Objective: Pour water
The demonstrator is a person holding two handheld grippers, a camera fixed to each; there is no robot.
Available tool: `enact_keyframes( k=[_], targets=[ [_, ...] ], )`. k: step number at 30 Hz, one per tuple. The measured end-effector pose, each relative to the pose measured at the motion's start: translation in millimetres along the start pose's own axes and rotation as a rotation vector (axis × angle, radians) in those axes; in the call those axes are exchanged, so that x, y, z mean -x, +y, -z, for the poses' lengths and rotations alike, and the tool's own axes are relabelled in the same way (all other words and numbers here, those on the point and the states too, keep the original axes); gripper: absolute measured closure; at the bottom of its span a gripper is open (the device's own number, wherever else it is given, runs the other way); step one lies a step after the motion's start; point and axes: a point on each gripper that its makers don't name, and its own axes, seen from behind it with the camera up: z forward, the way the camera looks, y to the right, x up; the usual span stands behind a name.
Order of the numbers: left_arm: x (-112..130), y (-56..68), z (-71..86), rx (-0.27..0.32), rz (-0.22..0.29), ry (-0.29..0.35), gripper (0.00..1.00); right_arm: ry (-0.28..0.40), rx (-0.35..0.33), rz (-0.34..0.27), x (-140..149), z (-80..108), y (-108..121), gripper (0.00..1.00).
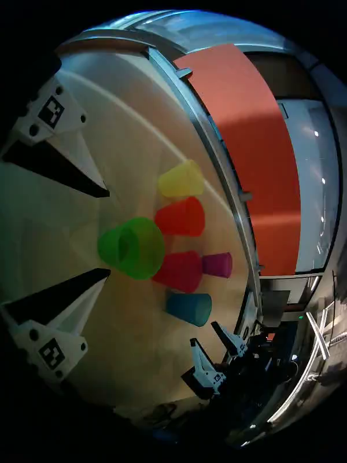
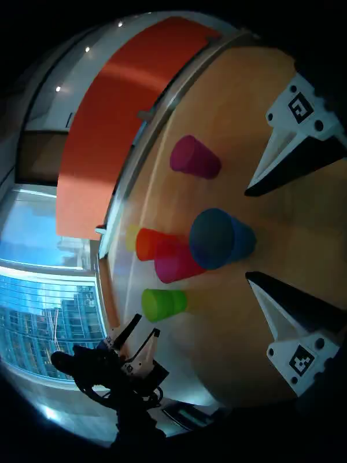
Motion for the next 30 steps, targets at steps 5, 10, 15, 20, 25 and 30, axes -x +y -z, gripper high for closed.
enact_keyframes(
  k=[5,10,15,20,25,30],
  targets=[
    [-3,-2.1,17.9,-0.038,-0.002,0.025,0.09,0.033,0.033,-0.022,-2,13.1,1,0.00],
    [-12,-6.1,34.4,-0.082,0.012,0.068,0.09,0.081,0.079,-0.053,-9,25.5,5,0.00],
    [-23,-11.4,49.8,-0.136,0.027,0.121,0.09,0.141,0.146,-0.088,-17,37.2,12,0.00],
    [-31,-17.0,58.6,-0.187,0.051,0.169,0.09,0.184,0.195,-0.101,-22,46.3,15,0.00],
    [-39,-22.1,67.0,-0.240,0.068,0.219,0.09,0.229,0.255,-0.114,-30,55.1,22,0.00],
    [-57,-26.9,80.5,-0.283,0.088,0.293,0.09,0.289,0.343,-0.156,-45,68.6,37,0.00]
  ],
)
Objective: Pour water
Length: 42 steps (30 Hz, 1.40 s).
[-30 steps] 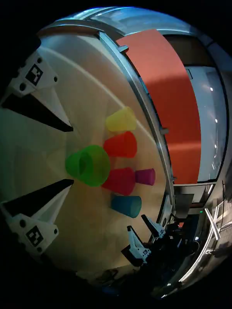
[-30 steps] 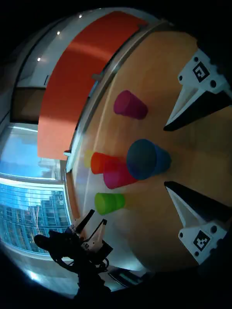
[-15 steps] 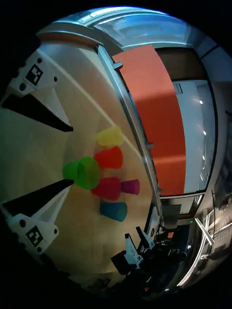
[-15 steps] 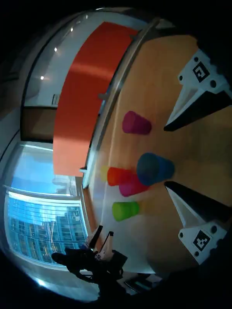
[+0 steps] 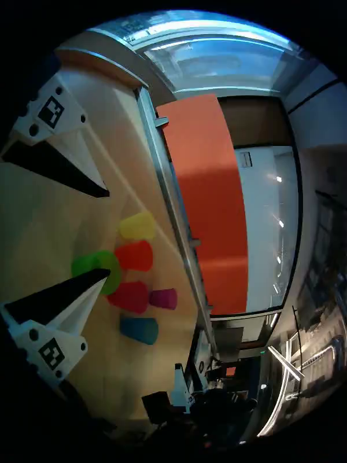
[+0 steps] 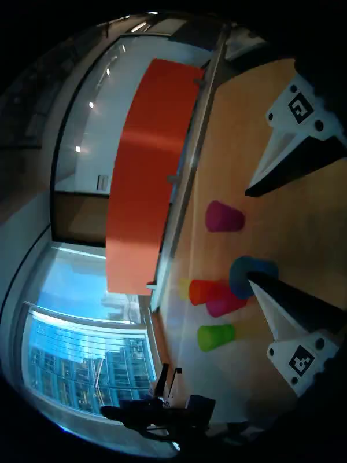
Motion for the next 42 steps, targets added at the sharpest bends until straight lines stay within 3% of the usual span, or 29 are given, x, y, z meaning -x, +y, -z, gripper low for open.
enact_keyframes(
  k=[6,12,18,24,30,42],
  targets=[
    [-30,-19.3,7.0,-0.078,0.065,0.099,0.09,0.059,0.104,-0.029,-18,6.1,22,0.00],
    [-46,-37.4,17.1,-0.174,0.095,0.167,0.09,0.106,0.245,-0.047,-33,12.6,51,0.00],
    [-58,-47.5,24.2,-0.234,0.134,0.226,0.09,0.170,0.321,-0.060,-51,20.5,64,0.00],
    [-61,-47.4,21.3,-0.241,0.149,0.243,0.09,0.232,0.361,-0.072,-67,29.1,70,0.00],
    [-65,-47.7,21.6,-0.251,0.158,0.269,0.09,0.243,0.379,-0.076,-65,30.4,73,0.00],
    [-59,-48.2,15.5,-0.295,0.118,0.269,0.09,0.271,0.379,-0.138,-58,32.3,82,0.00]
  ],
)
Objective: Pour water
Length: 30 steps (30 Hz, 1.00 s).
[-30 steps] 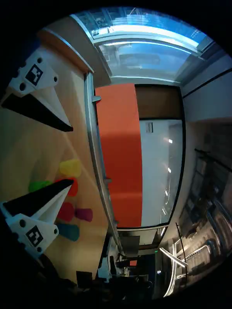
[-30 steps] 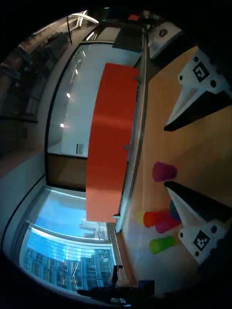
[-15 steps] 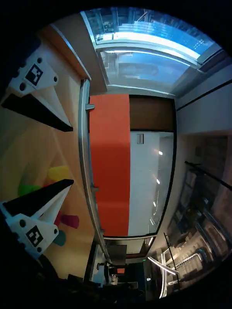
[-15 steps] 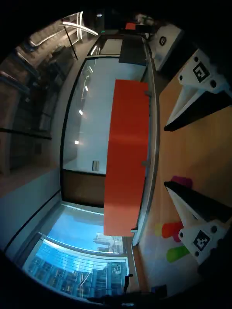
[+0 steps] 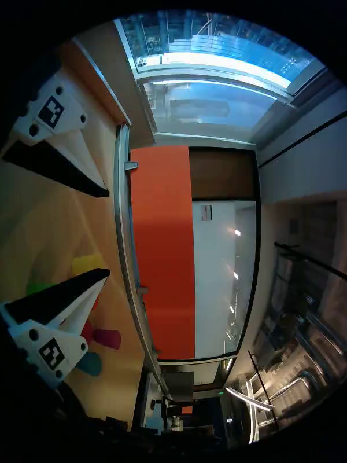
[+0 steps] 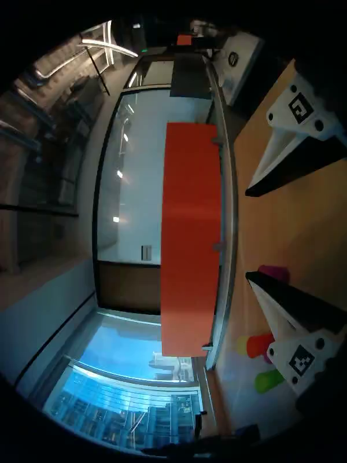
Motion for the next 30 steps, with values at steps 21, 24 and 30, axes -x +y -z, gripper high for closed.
enact_keyframes(
  k=[21,24,30],
  targets=[
    [23,-8.4,-2.7,-0.100,0.000,0.049,0.09,0.006,0.079,-0.045,14,-3.7,26,0.00],
    [32,-16.3,-1.6,-0.127,0.001,0.047,0.09,-0.005,0.098,-0.045,19,-4.4,28,0.00],
    [41,-15.2,-3.8,-0.129,0.007,0.058,0.09,-0.016,0.096,-0.046,23,-7.2,19,0.00]
  ],
)
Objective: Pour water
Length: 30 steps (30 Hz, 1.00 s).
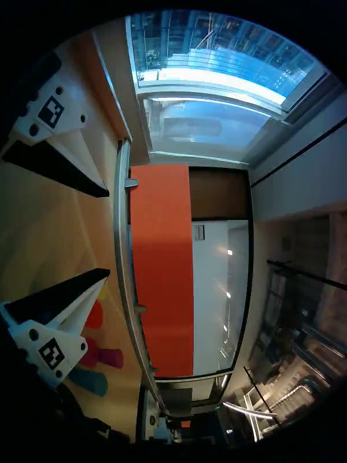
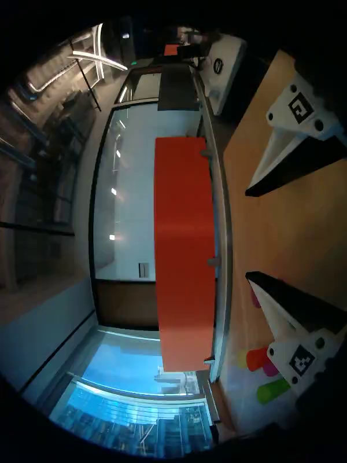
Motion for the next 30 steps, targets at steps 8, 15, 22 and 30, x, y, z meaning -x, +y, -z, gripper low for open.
enact_keyframes(
  k=[8,15,22,30],
  targets=[
    [15,-2.3,0.1,-0.020,-0.017,-0.004,0.09,0.001,-0.008,0.020,-3,-0.5,-9,0.00],
    [26,-4.5,-0.5,-0.030,-0.010,-0.014,0.09,-0.001,-0.003,0.029,-5,-0.8,-11,0.00],
    [32,-4.5,-0.1,-0.027,-0.019,-0.016,0.09,-0.002,0.003,0.025,-6,0.9,-9,0.00],
    [37,-7.9,0.6,-0.029,0.003,-0.021,0.09,0.000,0.002,0.022,-10,2.1,-8,0.00]
  ],
)
